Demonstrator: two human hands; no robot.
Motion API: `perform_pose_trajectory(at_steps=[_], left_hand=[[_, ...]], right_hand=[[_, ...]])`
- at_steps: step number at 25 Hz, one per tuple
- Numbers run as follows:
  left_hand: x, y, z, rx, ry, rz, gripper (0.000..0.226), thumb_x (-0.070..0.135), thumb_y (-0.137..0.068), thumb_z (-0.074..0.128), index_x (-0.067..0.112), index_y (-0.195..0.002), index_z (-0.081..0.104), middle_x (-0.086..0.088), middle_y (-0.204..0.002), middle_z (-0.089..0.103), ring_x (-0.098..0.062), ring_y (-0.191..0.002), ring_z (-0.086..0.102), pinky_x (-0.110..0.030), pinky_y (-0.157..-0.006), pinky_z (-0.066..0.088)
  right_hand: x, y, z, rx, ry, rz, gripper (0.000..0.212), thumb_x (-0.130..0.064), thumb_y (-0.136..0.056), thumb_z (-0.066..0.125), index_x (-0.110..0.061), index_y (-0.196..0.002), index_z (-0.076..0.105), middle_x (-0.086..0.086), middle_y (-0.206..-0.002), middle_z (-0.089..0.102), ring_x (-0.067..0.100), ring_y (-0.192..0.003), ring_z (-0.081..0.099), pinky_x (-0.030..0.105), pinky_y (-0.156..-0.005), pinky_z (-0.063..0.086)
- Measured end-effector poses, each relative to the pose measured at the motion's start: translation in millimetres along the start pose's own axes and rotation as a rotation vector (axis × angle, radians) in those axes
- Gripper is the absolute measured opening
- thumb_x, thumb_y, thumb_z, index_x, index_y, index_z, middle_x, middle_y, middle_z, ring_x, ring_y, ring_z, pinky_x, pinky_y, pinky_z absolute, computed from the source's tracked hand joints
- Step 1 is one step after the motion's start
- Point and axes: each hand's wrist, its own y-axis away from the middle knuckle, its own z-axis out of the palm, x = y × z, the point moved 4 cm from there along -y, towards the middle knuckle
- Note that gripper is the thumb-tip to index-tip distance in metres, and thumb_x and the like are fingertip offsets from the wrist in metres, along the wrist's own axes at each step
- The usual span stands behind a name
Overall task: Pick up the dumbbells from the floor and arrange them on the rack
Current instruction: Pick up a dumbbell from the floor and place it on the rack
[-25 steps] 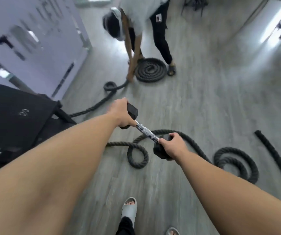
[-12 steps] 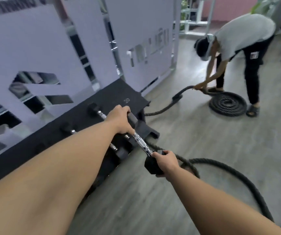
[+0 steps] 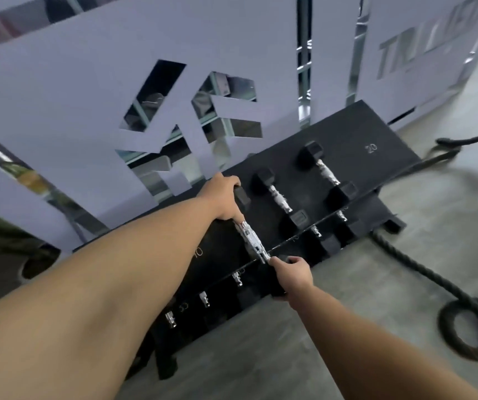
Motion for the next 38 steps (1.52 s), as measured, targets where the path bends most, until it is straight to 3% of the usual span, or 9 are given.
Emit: perform_pose_trajectory(at_steps=[5,9,13,18,23,27,32,36,38], left_hand=[[-87,-26,-1,0.006,0.028,-0.082,0.105,0.04,-0.051,0.098,0.013,-0.141,0.05,-0.01,-0.131,0.051,-0.033,-0.106,0.061,-0.045,-0.085,0.056],[-141,-52,20,0.004,0.027,-0.137,0.096,0.038,-0.05,0.097,0.012,-0.135,0.058,-0.009,-0.126,0.06,-0.033,-0.106,0.064,-0.04,-0.079,0.055],[-192,-74,55,-0.037,0.019,-0.179,0.102,0.038,-0.058,0.096,0.016,-0.146,0.049,-0.007,-0.133,0.052,-0.034,-0.114,0.061,-0.045,-0.088,0.057],[-244,-117,108,-0.103,-0.05,-0.117,0.095,0.047,-0.059,0.094,0.019,-0.14,0.053,-0.006,-0.131,0.053,-0.031,-0.113,0.061,-0.044,-0.088,0.056],[-276,-154,149,-0.129,-0.131,-0.007,0.095,0.049,-0.061,0.094,0.019,-0.141,0.052,-0.006,-0.132,0.054,-0.029,-0.116,0.061,-0.041,-0.086,0.055],[-299,-165,182,-0.163,-0.091,0.001,0.09,0.046,-0.063,0.092,0.017,-0.138,0.053,-0.006,-0.128,0.053,-0.029,-0.113,0.06,-0.041,-0.086,0.056],[-307,-167,197,-0.163,-0.017,-0.015,0.084,0.044,-0.068,0.091,0.015,-0.138,0.053,-0.006,-0.132,0.053,-0.03,-0.118,0.058,-0.042,-0.09,0.055],[-313,-170,184,-0.263,0.176,0.017,0.082,0.035,-0.076,0.088,0.017,-0.146,0.05,-0.005,-0.142,0.056,-0.028,-0.128,0.057,-0.04,-0.103,0.05],[-319,-168,171,-0.314,0.303,0.019,0.066,0.027,-0.085,0.082,0.019,-0.144,0.053,-0.002,-0.144,0.06,-0.024,-0.129,0.059,-0.037,-0.107,0.048]], right_hand=[[-9,-22,93,-0.089,-0.03,0.105,0.063,-0.034,-0.076,0.077,-0.023,-0.13,0.047,0.003,-0.104,0.059,0.027,-0.097,0.064,0.045,-0.059,0.062],[0,-58,153,-0.097,-0.009,0.183,0.076,-0.04,-0.06,0.078,-0.009,-0.123,0.05,0.011,-0.108,0.064,0.032,-0.091,0.067,0.051,-0.059,0.063],[18,-82,195,0.004,0.064,0.261,0.075,-0.043,-0.067,0.078,-0.021,-0.131,0.044,0.013,-0.126,0.054,0.032,-0.103,0.06,0.049,-0.069,0.064],[46,-116,244,0.11,0.075,0.378,0.07,-0.047,-0.072,0.077,-0.029,-0.134,0.049,0.017,-0.135,0.042,0.024,-0.09,0.049,0.046,-0.092,0.058],[73,-136,287,0.174,0.035,0.371,0.079,-0.045,-0.082,0.074,-0.02,-0.15,0.044,0.014,-0.12,0.06,0.032,-0.136,0.039,0.036,-0.106,0.045],[78,-130,301,0.32,0.001,0.406,0.071,-0.034,-0.086,0.077,-0.016,-0.143,0.04,0.02,-0.137,0.041,0.032,-0.098,0.056,0.036,-0.098,0.044],[86,-125,300,0.354,0.007,0.358,0.057,-0.022,-0.091,0.068,-0.015,-0.141,0.04,0.019,-0.147,0.03,0.019,-0.068,0.053,0.033,-0.083,0.047],[70,-125,292,0.367,0.103,0.313,0.056,-0.034,-0.084,0.067,-0.022,-0.135,0.047,0.015,-0.141,0.039,0.034,-0.109,0.056,0.039,-0.1,0.047],[49,-126,288,0.331,0.238,0.219,0.049,-0.035,-0.085,0.064,-0.024,-0.132,0.051,0.012,-0.137,0.044,0.036,-0.124,0.048,0.034,-0.097,0.041]])
